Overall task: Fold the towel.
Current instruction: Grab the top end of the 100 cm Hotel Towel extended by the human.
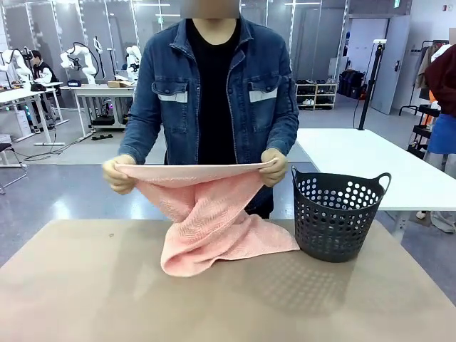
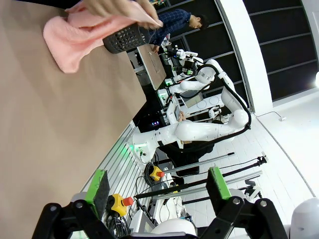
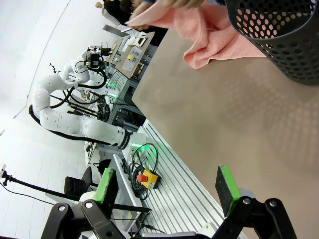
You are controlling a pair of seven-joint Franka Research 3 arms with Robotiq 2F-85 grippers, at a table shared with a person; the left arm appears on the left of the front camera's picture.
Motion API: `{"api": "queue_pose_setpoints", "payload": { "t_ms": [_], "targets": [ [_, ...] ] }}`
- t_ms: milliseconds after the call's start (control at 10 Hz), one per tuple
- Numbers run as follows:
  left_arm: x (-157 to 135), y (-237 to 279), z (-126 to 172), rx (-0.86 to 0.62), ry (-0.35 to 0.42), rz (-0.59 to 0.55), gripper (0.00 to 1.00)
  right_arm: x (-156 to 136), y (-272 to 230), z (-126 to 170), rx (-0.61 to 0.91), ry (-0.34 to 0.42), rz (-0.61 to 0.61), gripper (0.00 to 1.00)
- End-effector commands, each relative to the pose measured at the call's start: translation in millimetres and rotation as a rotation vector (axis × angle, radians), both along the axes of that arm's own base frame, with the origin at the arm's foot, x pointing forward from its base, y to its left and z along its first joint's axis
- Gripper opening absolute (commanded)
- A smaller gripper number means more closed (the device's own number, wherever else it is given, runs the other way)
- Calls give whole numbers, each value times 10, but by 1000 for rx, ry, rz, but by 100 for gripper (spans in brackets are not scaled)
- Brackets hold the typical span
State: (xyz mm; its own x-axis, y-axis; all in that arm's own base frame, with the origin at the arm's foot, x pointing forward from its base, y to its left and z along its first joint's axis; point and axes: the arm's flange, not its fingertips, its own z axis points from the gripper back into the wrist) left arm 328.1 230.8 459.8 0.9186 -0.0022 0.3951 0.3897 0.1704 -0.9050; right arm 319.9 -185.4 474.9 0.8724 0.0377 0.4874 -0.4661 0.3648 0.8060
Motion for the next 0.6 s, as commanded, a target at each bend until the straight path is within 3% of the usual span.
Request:
{"api": "queue_pose_setpoints", "payload": {
  "t_ms": [0,500],
  "targets": [
    [-30,-5,12,-6,-6,-14,100,6,1,3,11,-23,5,100],
    [-30,-5,12,-6,-6,-14,100,6,1,3,11,-23,5,100]
  ]
}}
